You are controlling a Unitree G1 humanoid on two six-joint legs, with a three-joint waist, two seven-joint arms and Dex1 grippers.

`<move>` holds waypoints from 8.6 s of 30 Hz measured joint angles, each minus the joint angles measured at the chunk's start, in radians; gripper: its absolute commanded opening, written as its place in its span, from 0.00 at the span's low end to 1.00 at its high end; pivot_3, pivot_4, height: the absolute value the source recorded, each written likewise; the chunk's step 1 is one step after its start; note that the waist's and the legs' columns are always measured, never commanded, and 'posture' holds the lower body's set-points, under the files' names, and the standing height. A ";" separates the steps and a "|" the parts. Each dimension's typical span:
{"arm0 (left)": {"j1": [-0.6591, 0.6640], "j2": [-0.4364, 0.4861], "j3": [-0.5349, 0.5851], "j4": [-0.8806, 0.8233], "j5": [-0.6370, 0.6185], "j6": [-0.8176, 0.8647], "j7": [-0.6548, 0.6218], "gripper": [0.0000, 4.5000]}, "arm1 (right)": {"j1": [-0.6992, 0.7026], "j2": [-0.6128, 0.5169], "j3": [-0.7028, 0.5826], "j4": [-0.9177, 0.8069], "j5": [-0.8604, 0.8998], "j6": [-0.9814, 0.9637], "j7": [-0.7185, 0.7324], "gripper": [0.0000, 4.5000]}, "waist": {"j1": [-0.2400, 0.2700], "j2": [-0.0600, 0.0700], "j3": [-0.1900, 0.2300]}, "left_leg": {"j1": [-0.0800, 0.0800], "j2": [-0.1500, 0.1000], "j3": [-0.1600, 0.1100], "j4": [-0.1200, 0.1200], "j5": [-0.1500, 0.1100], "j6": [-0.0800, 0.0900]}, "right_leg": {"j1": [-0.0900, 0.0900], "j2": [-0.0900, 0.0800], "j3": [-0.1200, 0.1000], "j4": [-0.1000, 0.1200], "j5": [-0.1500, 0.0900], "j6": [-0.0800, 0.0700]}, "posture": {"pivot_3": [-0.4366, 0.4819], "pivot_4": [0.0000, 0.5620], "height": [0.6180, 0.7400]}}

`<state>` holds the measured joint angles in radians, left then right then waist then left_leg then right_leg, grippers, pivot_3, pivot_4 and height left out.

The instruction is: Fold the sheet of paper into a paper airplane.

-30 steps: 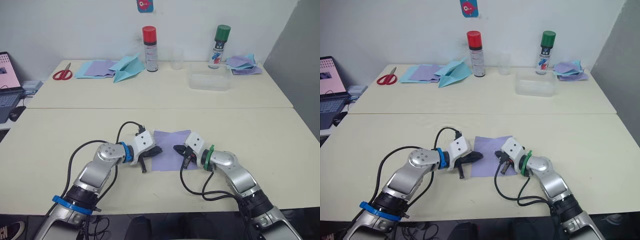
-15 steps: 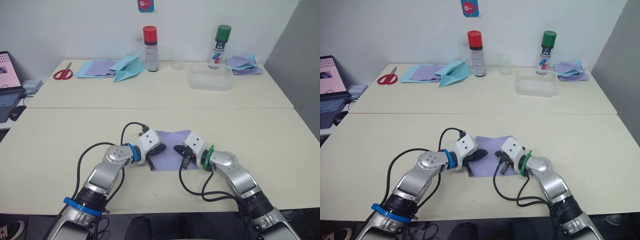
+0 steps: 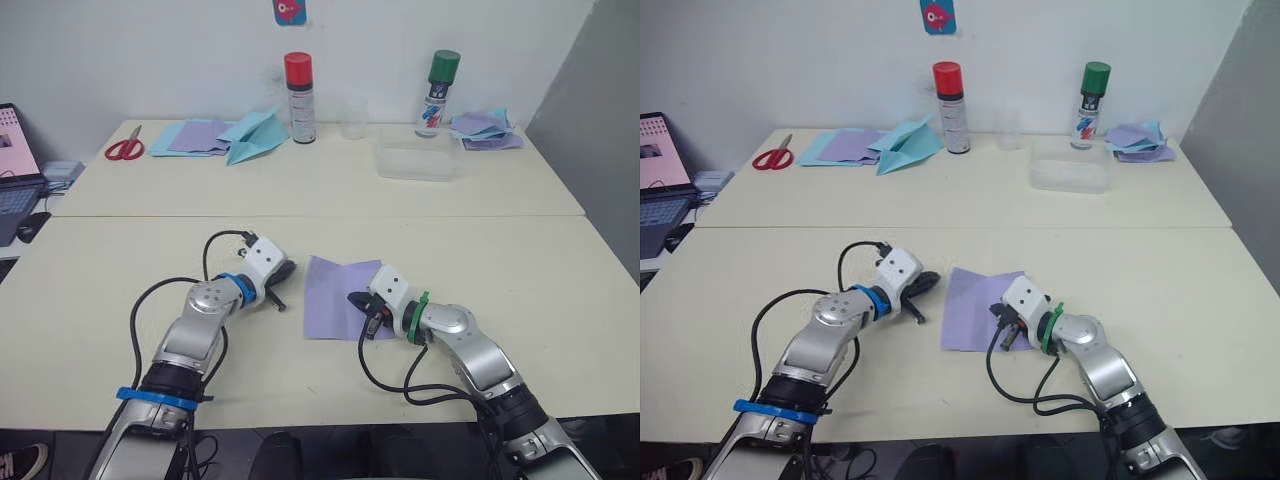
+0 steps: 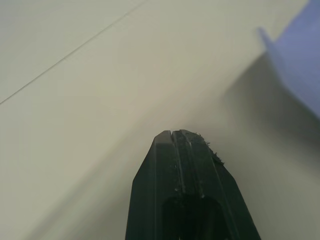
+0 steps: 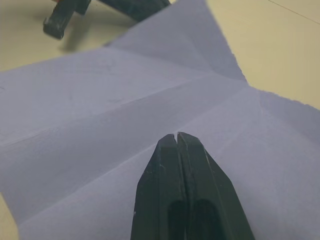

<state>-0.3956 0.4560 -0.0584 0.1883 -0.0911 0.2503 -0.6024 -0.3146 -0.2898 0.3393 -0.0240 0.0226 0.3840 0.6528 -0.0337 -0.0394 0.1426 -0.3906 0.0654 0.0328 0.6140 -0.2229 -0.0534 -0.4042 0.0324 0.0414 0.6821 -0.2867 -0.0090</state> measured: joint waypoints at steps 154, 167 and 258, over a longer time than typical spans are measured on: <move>-0.268 -0.178 -0.240 0.242 0.025 0.098 -0.207 0.00 | -0.108 0.001 -0.023 0.162 -0.082 -0.114 0.044 0.00 | 0.001 0.000 0.000 | -0.007 -0.002 -0.001 0.012 0.000 0.000 | -0.001 0.002 0.000 0.000 0.002 0.002 | 0.48 0.27 1.00; -0.306 -0.202 -0.260 0.298 0.088 0.061 -0.214 0.00 | -0.081 -0.044 -0.001 0.025 0.002 0.048 0.193 0.42 | 0.002 0.000 0.000 | -0.008 -0.002 -0.001 0.013 0.000 0.000 | 0.000 0.002 -0.001 0.000 0.003 0.003 | 0.48 0.27 1.00; 0.118 -0.113 0.092 -0.257 -0.274 0.329 -0.017 0.66 | -0.131 0.022 -0.037 0.147 -0.002 0.043 0.020 0.00 | -0.022 0.000 0.000 | -0.006 0.000 -0.001 0.013 0.000 0.000 | 0.000 0.001 0.002 0.000 0.006 0.006 | 0.48 0.27 1.00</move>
<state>-0.2775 0.3428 0.0336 -0.0685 -0.3646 0.5793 -0.6195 -0.4456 -0.2675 0.3021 0.1233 0.0208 0.4266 0.6725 -0.0560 -0.0395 0.1430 -0.3962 0.0654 0.0317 0.6274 -0.2228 -0.0531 -0.4039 0.0329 0.0437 0.6821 -0.2803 -0.0030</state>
